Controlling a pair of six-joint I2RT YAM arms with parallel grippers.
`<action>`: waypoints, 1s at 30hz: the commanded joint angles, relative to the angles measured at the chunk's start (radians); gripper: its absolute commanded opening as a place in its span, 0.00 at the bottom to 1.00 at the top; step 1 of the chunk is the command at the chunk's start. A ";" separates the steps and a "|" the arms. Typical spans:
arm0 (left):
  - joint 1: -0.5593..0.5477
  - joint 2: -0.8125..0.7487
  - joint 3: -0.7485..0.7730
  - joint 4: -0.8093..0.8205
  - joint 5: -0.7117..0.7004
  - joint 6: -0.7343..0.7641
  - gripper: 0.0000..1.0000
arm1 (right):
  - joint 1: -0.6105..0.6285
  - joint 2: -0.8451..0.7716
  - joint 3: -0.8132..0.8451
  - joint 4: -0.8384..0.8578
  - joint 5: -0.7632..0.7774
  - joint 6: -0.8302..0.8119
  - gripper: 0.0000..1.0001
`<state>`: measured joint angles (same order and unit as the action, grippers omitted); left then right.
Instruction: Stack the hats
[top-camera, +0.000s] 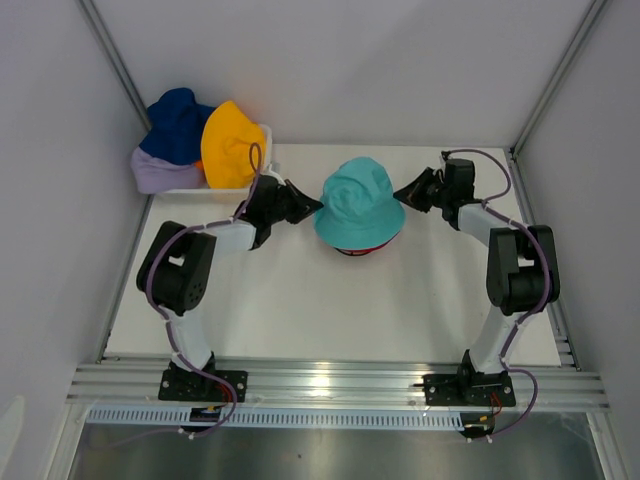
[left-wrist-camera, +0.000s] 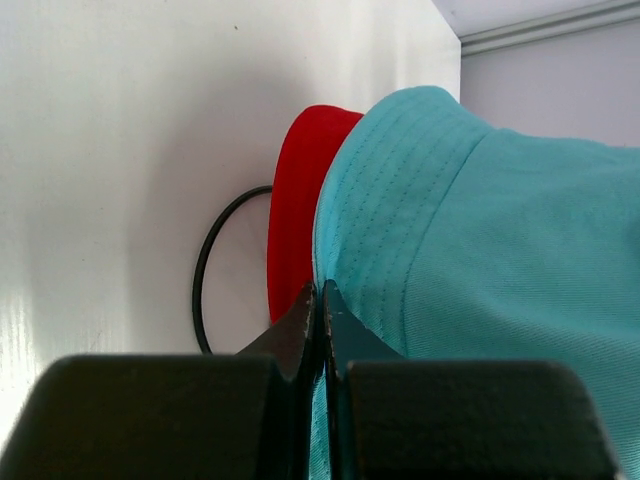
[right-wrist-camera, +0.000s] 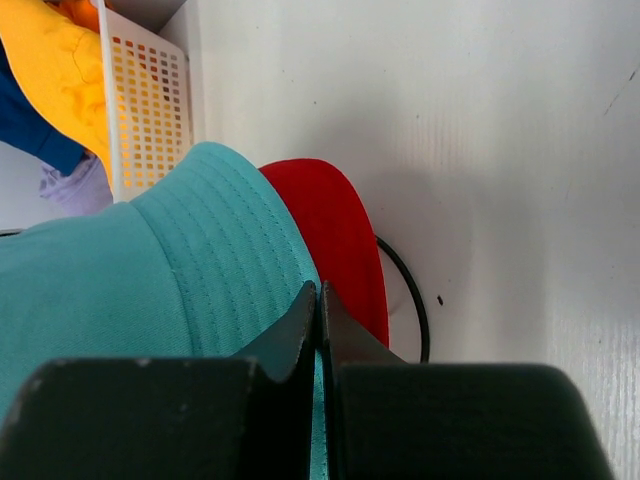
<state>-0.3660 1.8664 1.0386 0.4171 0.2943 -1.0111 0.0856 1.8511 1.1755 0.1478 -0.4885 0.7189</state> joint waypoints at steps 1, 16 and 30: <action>-0.011 -0.030 -0.018 -0.061 -0.047 0.094 0.01 | 0.009 -0.035 -0.019 -0.019 0.031 -0.045 0.00; 0.090 -0.309 0.280 -0.464 -0.130 0.478 0.88 | -0.050 -0.203 0.251 -0.396 0.102 -0.271 0.98; 0.248 0.198 1.065 -0.934 -0.403 0.850 0.99 | -0.204 -0.510 0.217 -0.419 0.090 -0.272 0.99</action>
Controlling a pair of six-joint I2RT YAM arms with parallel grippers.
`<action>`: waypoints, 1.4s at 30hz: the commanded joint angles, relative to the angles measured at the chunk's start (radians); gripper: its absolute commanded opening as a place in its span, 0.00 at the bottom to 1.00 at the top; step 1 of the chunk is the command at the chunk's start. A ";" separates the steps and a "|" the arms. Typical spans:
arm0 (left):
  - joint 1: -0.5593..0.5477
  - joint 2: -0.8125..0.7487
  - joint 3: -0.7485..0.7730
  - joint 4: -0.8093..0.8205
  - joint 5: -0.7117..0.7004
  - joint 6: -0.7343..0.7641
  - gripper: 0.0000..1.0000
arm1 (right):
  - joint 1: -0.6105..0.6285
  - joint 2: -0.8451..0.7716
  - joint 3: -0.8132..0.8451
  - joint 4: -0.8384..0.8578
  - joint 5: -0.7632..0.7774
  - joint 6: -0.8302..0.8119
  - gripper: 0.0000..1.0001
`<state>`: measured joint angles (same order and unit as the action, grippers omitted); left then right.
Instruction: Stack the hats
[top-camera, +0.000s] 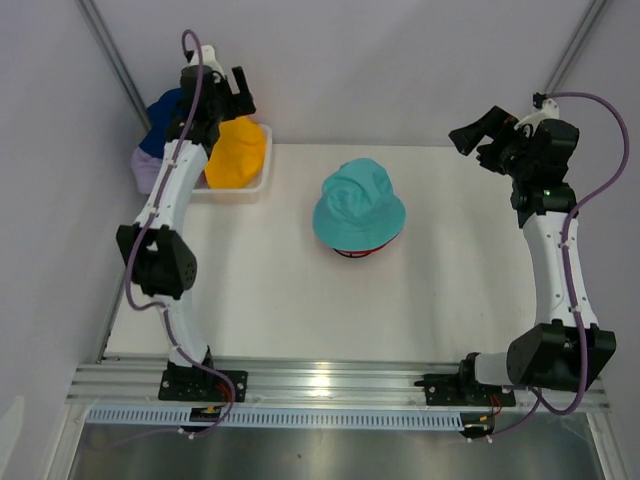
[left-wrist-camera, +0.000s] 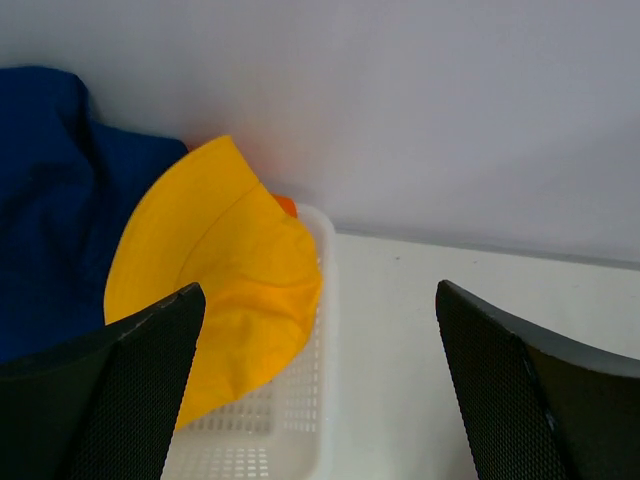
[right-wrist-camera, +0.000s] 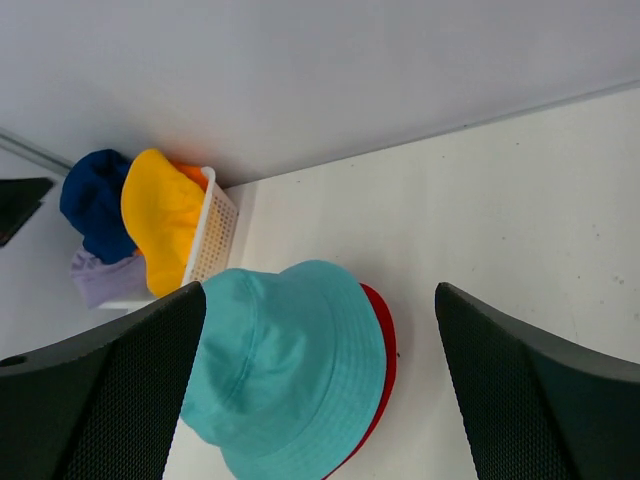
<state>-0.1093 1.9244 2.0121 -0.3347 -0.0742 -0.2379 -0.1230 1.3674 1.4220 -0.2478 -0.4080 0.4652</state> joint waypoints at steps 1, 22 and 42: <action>-0.009 0.175 0.123 -0.220 -0.035 0.074 0.99 | 0.005 -0.040 -0.037 -0.037 0.012 -0.023 0.99; -0.009 0.429 0.191 -0.259 -0.154 0.089 0.92 | 0.005 -0.166 -0.129 -0.105 0.043 -0.043 0.99; 0.028 0.553 0.398 -0.323 -0.015 0.077 0.27 | 0.005 -0.203 -0.094 -0.131 0.046 -0.059 1.00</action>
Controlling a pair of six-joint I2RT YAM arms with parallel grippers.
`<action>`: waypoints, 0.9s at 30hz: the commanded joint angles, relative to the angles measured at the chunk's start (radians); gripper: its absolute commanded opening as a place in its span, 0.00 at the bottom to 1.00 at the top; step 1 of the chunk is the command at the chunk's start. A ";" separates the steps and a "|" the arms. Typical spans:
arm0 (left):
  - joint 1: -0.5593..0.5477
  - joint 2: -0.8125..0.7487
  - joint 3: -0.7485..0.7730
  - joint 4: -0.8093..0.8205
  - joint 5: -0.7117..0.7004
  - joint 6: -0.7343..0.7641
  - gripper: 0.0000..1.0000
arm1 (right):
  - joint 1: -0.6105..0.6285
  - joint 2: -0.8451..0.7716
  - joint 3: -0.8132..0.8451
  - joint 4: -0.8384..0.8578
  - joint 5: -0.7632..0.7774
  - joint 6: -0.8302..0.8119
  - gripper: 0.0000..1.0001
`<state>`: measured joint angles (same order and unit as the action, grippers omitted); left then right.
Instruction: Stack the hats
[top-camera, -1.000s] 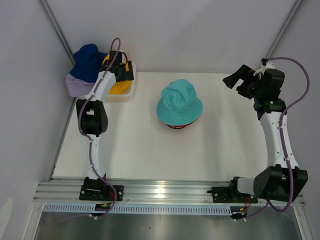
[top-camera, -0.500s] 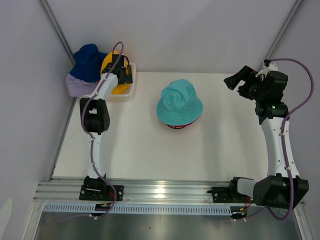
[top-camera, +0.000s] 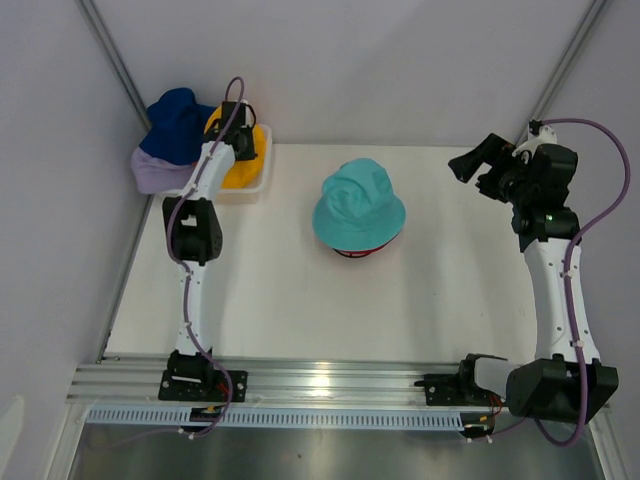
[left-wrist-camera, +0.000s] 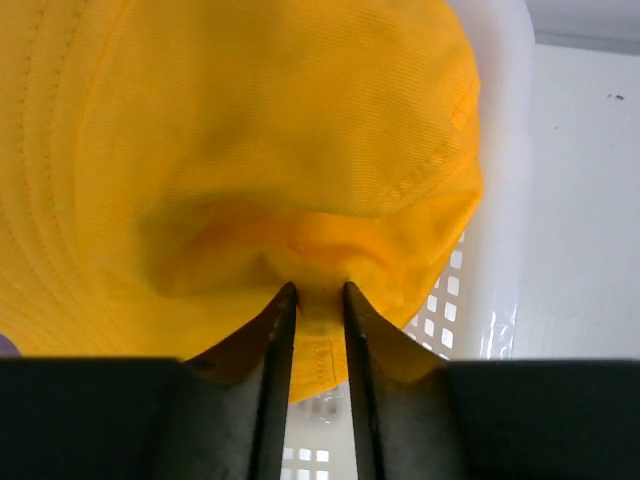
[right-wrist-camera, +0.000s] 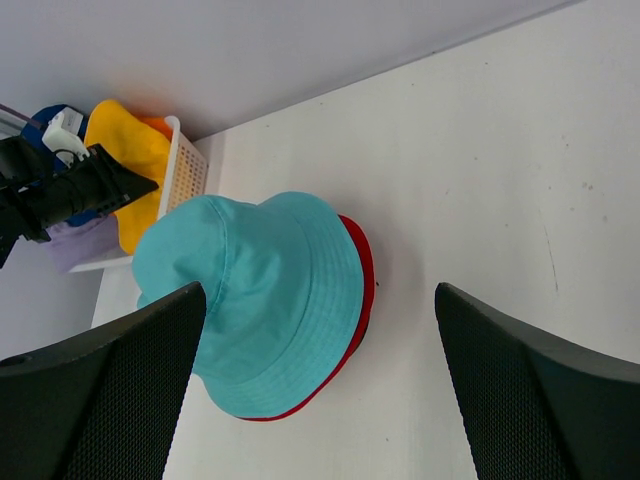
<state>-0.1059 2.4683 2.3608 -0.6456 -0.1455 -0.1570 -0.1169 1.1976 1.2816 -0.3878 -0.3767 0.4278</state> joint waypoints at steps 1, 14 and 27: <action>0.037 0.009 0.046 -0.014 0.082 -0.010 0.24 | -0.001 -0.036 0.047 0.010 0.013 -0.021 1.00; 0.063 -0.153 -0.110 0.034 0.130 0.031 0.01 | 0.000 -0.064 0.059 0.038 -0.040 0.014 1.00; 0.074 -0.623 -0.170 0.142 0.553 -0.333 0.01 | 0.198 0.036 0.137 0.155 -0.064 0.077 0.99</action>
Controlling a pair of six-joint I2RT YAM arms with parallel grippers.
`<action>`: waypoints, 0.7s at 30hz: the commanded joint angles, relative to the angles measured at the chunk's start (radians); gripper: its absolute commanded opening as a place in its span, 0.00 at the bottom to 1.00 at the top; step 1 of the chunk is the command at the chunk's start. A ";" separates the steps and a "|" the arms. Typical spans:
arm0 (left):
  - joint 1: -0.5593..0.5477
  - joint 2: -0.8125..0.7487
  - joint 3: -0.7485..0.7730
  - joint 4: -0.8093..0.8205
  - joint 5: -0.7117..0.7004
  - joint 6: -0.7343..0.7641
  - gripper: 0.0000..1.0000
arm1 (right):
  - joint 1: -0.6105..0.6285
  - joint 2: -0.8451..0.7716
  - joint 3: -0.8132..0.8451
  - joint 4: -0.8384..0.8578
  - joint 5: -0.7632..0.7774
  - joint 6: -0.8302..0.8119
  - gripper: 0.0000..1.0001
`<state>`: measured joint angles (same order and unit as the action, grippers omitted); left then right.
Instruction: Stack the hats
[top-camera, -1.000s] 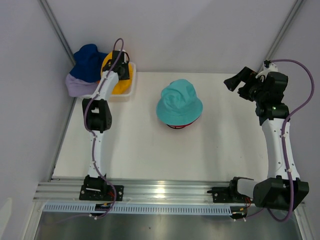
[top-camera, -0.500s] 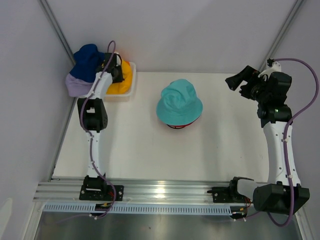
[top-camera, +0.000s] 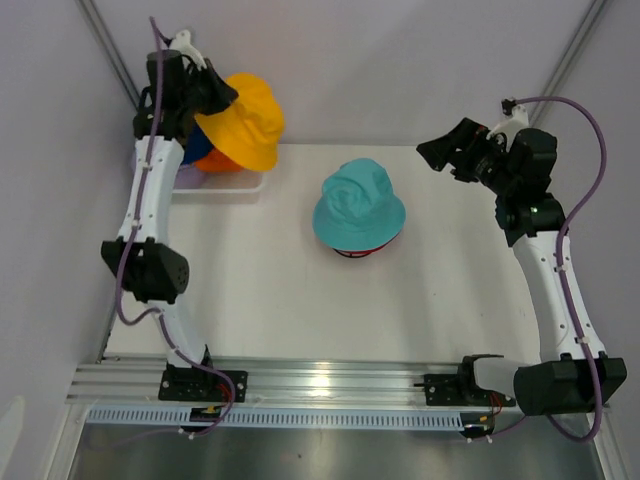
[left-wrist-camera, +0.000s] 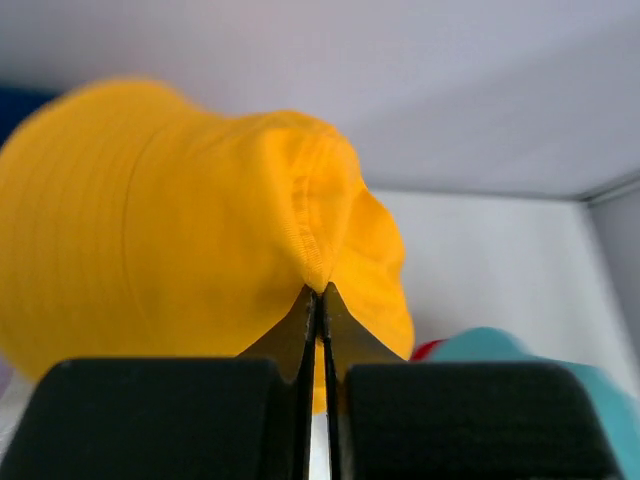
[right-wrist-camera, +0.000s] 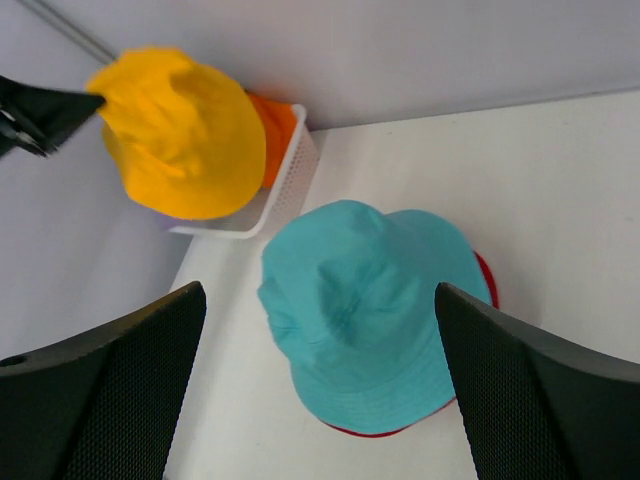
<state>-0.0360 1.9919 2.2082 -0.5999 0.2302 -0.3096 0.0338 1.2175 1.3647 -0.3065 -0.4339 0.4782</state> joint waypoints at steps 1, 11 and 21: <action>0.002 -0.169 -0.056 0.159 0.213 -0.231 0.01 | 0.060 0.023 0.054 0.095 0.006 0.034 1.00; -0.129 -0.320 -0.269 0.550 0.429 -0.710 0.01 | 0.101 0.045 -0.018 0.242 0.029 0.218 1.00; -0.335 -0.225 -0.231 0.654 0.445 -0.846 0.01 | 0.042 -0.091 -0.065 0.101 0.189 0.226 1.00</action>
<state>-0.3271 1.7641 1.9469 -0.0490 0.6407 -1.0767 0.1135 1.2114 1.2995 -0.1745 -0.3183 0.6842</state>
